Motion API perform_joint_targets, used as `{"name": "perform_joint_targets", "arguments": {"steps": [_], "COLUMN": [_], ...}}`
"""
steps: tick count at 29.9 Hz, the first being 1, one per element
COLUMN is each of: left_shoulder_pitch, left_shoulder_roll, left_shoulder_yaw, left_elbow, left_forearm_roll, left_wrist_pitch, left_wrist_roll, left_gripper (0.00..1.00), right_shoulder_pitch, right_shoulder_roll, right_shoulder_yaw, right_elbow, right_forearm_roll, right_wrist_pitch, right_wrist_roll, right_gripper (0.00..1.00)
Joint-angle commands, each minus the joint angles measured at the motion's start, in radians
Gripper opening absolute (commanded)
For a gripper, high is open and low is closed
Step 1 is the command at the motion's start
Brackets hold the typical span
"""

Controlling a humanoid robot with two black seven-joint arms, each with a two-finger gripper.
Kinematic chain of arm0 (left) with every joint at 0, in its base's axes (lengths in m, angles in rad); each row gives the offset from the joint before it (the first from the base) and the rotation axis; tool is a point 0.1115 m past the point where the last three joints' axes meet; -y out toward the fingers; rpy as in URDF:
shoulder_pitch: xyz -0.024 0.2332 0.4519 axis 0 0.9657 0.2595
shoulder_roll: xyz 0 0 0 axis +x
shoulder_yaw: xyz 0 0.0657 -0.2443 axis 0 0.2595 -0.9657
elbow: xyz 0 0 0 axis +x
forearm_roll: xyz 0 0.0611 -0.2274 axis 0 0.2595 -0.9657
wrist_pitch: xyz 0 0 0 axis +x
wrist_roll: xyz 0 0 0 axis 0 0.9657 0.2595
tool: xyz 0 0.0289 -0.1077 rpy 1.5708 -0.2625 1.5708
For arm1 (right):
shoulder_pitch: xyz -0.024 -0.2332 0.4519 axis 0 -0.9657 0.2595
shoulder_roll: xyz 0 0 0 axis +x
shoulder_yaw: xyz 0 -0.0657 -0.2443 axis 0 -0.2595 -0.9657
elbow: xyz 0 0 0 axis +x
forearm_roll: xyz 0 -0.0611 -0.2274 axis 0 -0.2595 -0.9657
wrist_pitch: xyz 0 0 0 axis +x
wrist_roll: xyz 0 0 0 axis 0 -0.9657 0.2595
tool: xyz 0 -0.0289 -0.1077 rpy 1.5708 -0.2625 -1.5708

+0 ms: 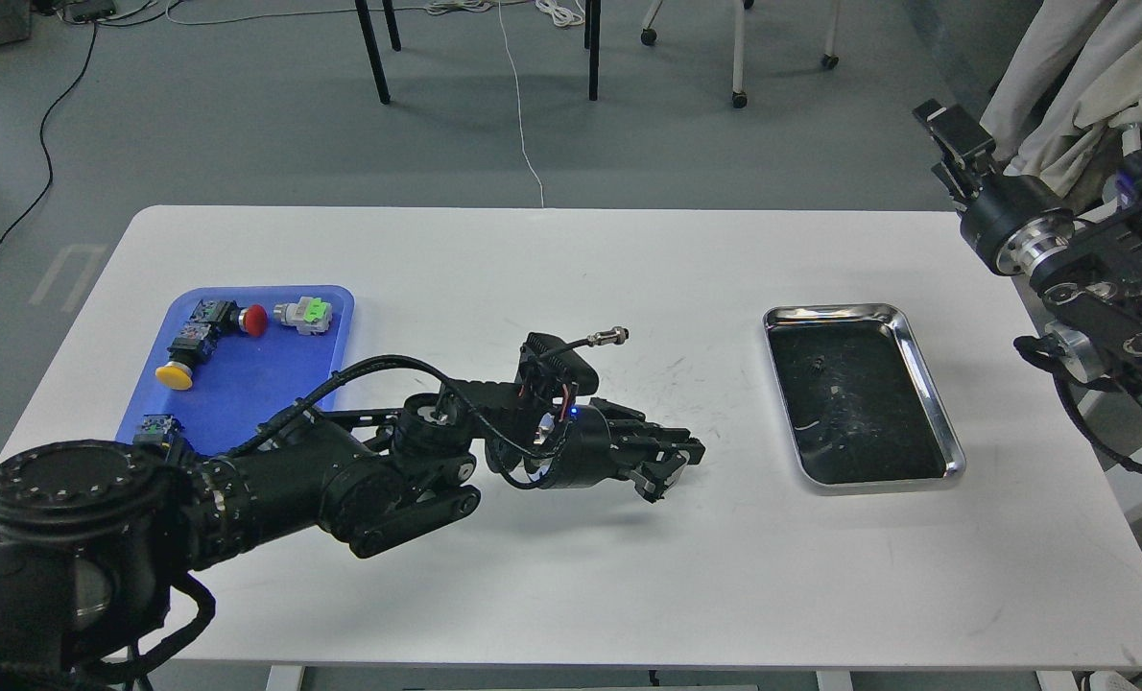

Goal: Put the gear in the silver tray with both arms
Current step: 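Carry the black gear with the left gripper toward the silver tray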

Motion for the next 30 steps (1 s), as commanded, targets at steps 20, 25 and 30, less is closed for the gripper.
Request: {"name": "perform_joint_targets", "arguments": {"steps": [20,25,30], "left_shoulder_pitch": [0.056,0.055,0.053], "left_shoulder_roll": [0.000,0.000,0.000], "left_shoulder_yaw": [-0.014,-0.014,-0.017], "left_elbow": [0.040,0.040,0.039], "left_forearm_roll": [-0.023,-0.055,-0.058], "left_wrist_pitch": [0.018,0.016,0.016], "left_wrist_roll": [-0.001,-0.001,-0.011], "left_gripper": [0.10,0.17,0.24], "right_shoulder_pitch": [0.006,0.005,0.006], "right_shoulder_roll": [0.011,0.011,0.012], "right_shoulder_yaw": [-0.005,-0.010,-0.010], "right_elbow": [-0.009,-0.009,-0.008], "right_forearm_roll": [-0.002,-0.002,-0.002], "right_wrist_pitch": [0.003,0.006,0.009], "right_wrist_roll": [0.000,0.000,0.000], "right_gripper": [0.93,0.93,0.93]}}
